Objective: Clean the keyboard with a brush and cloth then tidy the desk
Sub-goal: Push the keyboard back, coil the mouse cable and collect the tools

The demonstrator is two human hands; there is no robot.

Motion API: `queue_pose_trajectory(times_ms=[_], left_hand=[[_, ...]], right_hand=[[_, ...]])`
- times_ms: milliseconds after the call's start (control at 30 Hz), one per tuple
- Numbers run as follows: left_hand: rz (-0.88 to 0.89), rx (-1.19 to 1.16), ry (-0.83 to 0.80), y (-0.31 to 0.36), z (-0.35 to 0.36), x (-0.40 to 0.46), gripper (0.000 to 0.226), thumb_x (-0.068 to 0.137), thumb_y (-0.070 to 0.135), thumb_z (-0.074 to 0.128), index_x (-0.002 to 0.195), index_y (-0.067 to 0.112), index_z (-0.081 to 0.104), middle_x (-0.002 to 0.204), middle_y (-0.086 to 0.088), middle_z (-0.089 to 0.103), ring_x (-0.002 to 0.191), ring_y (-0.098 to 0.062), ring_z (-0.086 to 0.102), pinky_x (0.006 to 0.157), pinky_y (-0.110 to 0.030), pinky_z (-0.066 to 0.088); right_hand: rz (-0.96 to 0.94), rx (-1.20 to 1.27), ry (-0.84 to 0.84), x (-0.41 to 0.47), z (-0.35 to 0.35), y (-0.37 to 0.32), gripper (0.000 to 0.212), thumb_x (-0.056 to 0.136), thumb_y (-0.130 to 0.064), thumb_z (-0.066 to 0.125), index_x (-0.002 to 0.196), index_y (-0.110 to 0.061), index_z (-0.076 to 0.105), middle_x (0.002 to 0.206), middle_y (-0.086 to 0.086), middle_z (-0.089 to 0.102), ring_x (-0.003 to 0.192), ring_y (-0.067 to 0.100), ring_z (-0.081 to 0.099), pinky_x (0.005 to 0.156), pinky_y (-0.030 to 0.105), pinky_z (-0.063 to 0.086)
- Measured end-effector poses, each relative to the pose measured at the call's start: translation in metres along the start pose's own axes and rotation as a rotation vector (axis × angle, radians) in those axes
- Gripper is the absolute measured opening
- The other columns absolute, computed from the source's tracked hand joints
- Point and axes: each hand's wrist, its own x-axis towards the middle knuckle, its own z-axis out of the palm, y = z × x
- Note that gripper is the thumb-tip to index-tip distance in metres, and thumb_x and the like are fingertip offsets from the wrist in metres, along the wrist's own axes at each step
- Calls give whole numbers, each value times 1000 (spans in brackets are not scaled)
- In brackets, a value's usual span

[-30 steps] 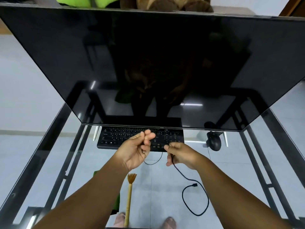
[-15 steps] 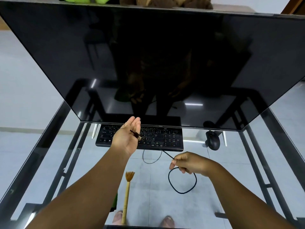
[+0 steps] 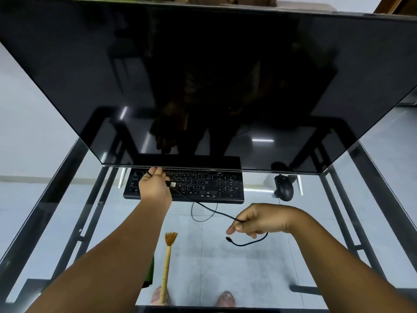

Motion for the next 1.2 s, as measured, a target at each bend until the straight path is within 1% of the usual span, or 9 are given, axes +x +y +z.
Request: queue_pose_trajectory(times_ms=[133,200,300,400,567,633,867,1067,1200], left_hand=[[63,313,-176,-6,-4,-8,28,88,-14,28,80,12,37,82,9,50,77,-7,48,56,-21,42],[37,535,-361,-10,-6,-17,37,87,-14,24,87,16,46,84,9,54,82,-7,51,53,-18,42],[-54,760,-571,-15,-8,-33,30,91,-10,43,111,3,62,101,-3,70,95,-13,66,84,-21,46],[-218,796,-712,-17,-8,-51,35,84,-20,36,108,-16,61,88,-12,72,87,-24,72,81,-23,51],[-464,859,-912,-13,-10,-76,44,77,-17,29,102,-15,65,91,-34,68,94,-44,68,96,-44,49],[-501,835,-962,-10,-10,-81,47,76,-16,26,102,-14,66,84,-33,68,87,-44,69,88,-45,54],[-549,507,-969,7,-14,-78,47,75,8,32,99,-7,70,39,-5,34,37,-19,34,64,-36,49],[-536,109,-855,14,-11,-71,45,97,36,40,104,1,67,41,5,26,37,-9,27,55,-24,47],[-395,-83,-591,14,-5,-69,38,102,30,40,114,1,63,56,2,39,51,-11,43,73,-28,53]], right_hand=[[-101,-10,27,-11,-9,-17,23,98,-27,55,112,-20,71,65,-10,56,67,6,47,74,24,38],[-184,23,69,-16,-16,-25,21,97,-26,56,110,-24,73,69,4,47,69,12,44,72,26,38],[-272,116,170,-23,-25,-38,20,97,-19,57,108,-15,73,65,0,44,64,9,42,63,16,37],[-335,182,336,-21,-34,-44,20,97,-18,57,104,-18,75,62,-4,45,60,7,41,57,12,37],[-338,351,618,7,-45,-36,17,96,-25,59,97,-23,76,55,-4,39,54,10,33,55,17,33],[-291,381,739,19,-46,-28,14,94,-27,63,95,-20,75,51,-14,45,49,3,38,54,15,34],[-66,291,993,48,-38,19,8,83,-29,74,78,-24,70,73,-7,66,67,9,57,66,24,43],[99,114,733,46,-8,27,24,94,-35,59,93,-14,70,64,-3,57,48,5,46,45,15,36],[131,77,526,40,9,24,34,103,-32,40,101,-15,69,68,-1,60,52,5,44,57,19,35]])
